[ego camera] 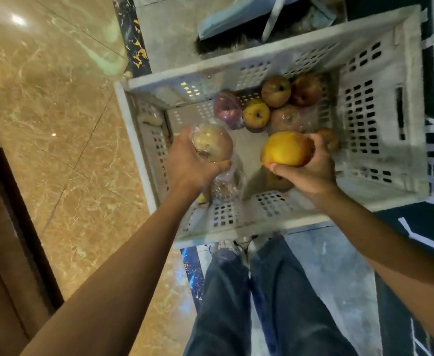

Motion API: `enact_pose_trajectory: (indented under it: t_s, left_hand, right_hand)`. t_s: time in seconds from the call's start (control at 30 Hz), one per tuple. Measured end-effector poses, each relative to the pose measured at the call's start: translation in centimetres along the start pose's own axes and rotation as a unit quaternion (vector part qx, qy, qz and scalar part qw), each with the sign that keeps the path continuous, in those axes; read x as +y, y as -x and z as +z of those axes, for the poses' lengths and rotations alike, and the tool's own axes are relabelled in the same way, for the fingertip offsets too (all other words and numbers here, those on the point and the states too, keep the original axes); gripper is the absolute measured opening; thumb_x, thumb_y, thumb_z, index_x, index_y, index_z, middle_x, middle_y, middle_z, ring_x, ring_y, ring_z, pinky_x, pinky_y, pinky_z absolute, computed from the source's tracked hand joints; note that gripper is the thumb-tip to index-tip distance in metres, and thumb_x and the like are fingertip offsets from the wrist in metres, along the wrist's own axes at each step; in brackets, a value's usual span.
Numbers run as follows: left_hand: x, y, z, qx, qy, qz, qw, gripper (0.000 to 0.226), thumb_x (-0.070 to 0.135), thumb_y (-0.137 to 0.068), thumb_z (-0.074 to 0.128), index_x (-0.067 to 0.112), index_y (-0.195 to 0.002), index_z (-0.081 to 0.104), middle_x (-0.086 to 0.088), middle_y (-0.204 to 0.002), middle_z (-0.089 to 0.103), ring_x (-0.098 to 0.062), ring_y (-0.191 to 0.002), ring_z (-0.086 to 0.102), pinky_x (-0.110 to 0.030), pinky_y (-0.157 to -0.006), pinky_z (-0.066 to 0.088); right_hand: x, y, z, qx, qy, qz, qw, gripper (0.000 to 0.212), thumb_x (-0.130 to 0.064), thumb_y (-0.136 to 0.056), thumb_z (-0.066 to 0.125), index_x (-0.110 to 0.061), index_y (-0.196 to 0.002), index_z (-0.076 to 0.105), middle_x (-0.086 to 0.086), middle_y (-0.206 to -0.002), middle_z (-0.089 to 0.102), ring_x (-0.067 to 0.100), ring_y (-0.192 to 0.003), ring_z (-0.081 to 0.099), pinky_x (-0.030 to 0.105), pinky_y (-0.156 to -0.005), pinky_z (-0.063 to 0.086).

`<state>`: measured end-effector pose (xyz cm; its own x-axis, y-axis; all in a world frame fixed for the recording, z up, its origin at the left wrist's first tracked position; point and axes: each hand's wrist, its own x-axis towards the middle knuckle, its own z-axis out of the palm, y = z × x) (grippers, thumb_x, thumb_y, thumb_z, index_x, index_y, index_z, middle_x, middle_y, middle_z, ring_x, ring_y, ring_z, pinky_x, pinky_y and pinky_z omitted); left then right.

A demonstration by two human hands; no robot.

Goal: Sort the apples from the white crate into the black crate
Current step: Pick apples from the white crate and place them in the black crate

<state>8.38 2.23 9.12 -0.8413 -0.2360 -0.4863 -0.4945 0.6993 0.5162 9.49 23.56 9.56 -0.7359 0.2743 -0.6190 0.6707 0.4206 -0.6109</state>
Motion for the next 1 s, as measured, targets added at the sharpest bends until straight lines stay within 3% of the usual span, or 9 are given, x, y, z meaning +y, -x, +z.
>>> enact_pose_trajectory:
  t_s: [0.1, 0.2, 0.3, 0.37, 0.43, 0.6, 0.73, 0.9, 1.0]
  left_hand:
    - [-2.1, -3.3, 4.6, -0.027, -0.060, 0.005, 0.998, 0.089, 0.051, -0.048, 0.082, 0.020, -0.124, 0.048, -0.004, -0.114, 0.061, -0.024, -0.099, 0.060, -0.036, -0.081, 0.051]
    - [-3.9, -5.7, 8.5, -0.065, -0.137, 0.066, 0.986, 0.082, 0.048, -0.064, 0.076, 0.017, -0.131, 0.041, -0.010, -0.123, 0.054, -0.031, -0.107, 0.054, -0.035, -0.082, 0.042]
    - [-5.5, -7.9, 11.5, -0.093, -0.219, 0.117, 0.964, 0.082, 0.057, -0.069, 0.065, 0.015, -0.134, 0.038, -0.012, -0.125, 0.052, -0.035, -0.110, 0.052, -0.042, -0.093, 0.038]
    - [-6.5, -9.2, 13.1, -0.109, -0.261, 0.123, 0.951, 0.086, 0.059, -0.066, 0.066, 0.015, -0.134, 0.037, -0.013, -0.125, 0.053, -0.033, -0.110, 0.053, -0.045, -0.099, 0.033]
    - [-7.0, -10.4, 14.2, -0.126, -0.285, 0.110, 0.944, 0.086, 0.055, -0.066, 0.069, 0.016, -0.135, 0.036, -0.013, -0.125, 0.054, -0.033, -0.111, 0.052, -0.046, -0.102, 0.030]
    - [-7.1, -11.0, 16.1, -0.163, -0.294, 0.072, 0.939, 0.087, 0.052, -0.066, 0.072, 0.017, -0.136, 0.035, -0.012, -0.124, 0.056, -0.033, -0.118, 0.049, -0.051, -0.109, 0.023]
    - [-6.1, -11.7, 16.0, -0.192, -0.316, -0.013, 0.929, 0.092, 0.062, -0.067, 0.069, 0.016, -0.138, 0.032, -0.012, -0.130, 0.055, -0.035, -0.131, 0.039, -0.063, -0.112, 0.002]
    - [-4.4, -12.4, 14.5, -0.264, -0.418, -0.031, 0.868, 0.143, 0.092, -0.044, 0.055, 0.020, -0.150, -0.008, -0.015, -0.159, 0.003, -0.035, -0.145, -0.009, -0.069, -0.101, -0.017]
    - [-2.6, -12.2, 12.9, -0.223, -0.383, -0.038, 0.896, 0.146, 0.091, -0.044, 0.054, 0.018, -0.149, -0.014, -0.014, -0.159, -0.004, -0.037, -0.145, -0.005, -0.067, -0.106, -0.008]
  right_hand:
    - [3.3, -4.3, 2.6, -0.005, 0.026, 0.001, 1.000, 0.079, -0.026, -0.056, 0.087, -0.020, -0.122, 0.044, 0.005, -0.123, 0.047, 0.021, -0.104, 0.050, 0.030, -0.081, 0.042]
    - [5.9, -7.3, 4.8, -0.006, 0.027, 0.000, 1.000, 0.084, -0.033, -0.052, 0.086, -0.024, -0.123, 0.043, 0.007, -0.130, 0.046, 0.023, -0.110, 0.050, 0.035, -0.089, 0.045]
    - [8.1, -9.1, 5.7, -0.029, 0.030, -0.024, 0.999, 0.078, -0.022, -0.066, 0.083, -0.018, -0.131, 0.039, -0.009, -0.114, 0.041, 0.008, -0.103, 0.040, 0.018, -0.080, 0.035]
    - [9.1, -9.8, 6.0, -0.049, 0.022, -0.039, 0.998, 0.077, -0.019, -0.069, 0.081, -0.015, -0.132, 0.037, -0.011, -0.111, 0.037, 0.006, -0.102, 0.039, 0.017, -0.077, 0.035]
    - [10.0, -10.2, 6.4, -0.052, 0.024, -0.043, 0.997, 0.078, -0.021, -0.068, 0.082, -0.016, -0.131, 0.037, -0.009, -0.113, 0.039, 0.007, -0.103, 0.042, 0.020, -0.080, 0.038]
    - [11.0, -10.8, 6.2, -0.054, 0.033, -0.042, 0.997, 0.075, -0.020, -0.065, 0.084, -0.016, -0.126, 0.041, -0.024, -0.095, 0.035, 0.000, -0.090, 0.043, 0.006, -0.067, 0.036]
    - [11.0, -10.7, 5.5, -0.055, 0.044, -0.036, 0.997, 0.074, -0.018, -0.065, 0.083, -0.017, -0.125, 0.041, -0.026, -0.094, 0.030, 0.003, -0.091, 0.041, 0.015, -0.069, 0.039]
    - [10.4, -10.5, 4.9, -0.032, 0.042, -0.009, 0.999, 0.067, -0.019, -0.061, 0.085, -0.024, -0.112, 0.040, -0.021, -0.094, 0.034, 0.013, -0.097, 0.044, 0.033, -0.081, 0.044]
    - [10.1, -10.4, 4.7, -0.022, 0.039, -0.010, 0.999, 0.068, -0.019, -0.059, 0.086, -0.025, -0.108, 0.038, -0.019, -0.096, 0.035, 0.014, -0.098, 0.043, 0.035, -0.082, 0.044]
